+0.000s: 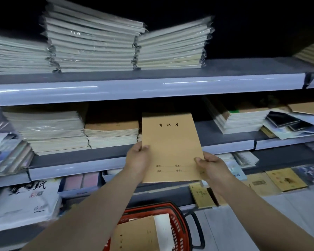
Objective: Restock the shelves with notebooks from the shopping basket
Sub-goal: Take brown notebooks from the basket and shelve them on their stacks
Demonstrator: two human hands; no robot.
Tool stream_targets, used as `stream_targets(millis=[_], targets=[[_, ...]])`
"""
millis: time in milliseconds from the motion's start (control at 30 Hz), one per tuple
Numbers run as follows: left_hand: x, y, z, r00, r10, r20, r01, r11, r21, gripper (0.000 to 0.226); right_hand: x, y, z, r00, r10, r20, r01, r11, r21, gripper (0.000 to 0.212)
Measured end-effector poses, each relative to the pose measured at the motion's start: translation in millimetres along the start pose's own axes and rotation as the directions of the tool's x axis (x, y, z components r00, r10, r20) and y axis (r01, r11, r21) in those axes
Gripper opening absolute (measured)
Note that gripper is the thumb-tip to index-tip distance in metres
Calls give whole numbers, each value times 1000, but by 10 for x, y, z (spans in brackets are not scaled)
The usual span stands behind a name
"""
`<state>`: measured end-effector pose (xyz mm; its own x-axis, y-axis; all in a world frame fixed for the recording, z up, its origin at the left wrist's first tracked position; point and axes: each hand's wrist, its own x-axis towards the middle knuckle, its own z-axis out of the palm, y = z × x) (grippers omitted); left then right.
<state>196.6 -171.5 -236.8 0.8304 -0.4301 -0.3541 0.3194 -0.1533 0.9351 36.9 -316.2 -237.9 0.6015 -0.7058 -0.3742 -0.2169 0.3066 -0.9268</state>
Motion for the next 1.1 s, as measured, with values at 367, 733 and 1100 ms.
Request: stream_targets(millis=[367,733,1100], targets=[[365,-78,448,966,-255,-34,250,963,-101,10,1145,-148,-190,994,91,68,-89,995,-41,15],[655,-46,376,946,-321,44,323,926,-195,17,1653,-76,130,974,-172,-147,140,969,-203,31],[1032,40,299,941,-338,-37,307,893,-329,15,1655,65,417,910,-335,244,411,809,-421,52]])
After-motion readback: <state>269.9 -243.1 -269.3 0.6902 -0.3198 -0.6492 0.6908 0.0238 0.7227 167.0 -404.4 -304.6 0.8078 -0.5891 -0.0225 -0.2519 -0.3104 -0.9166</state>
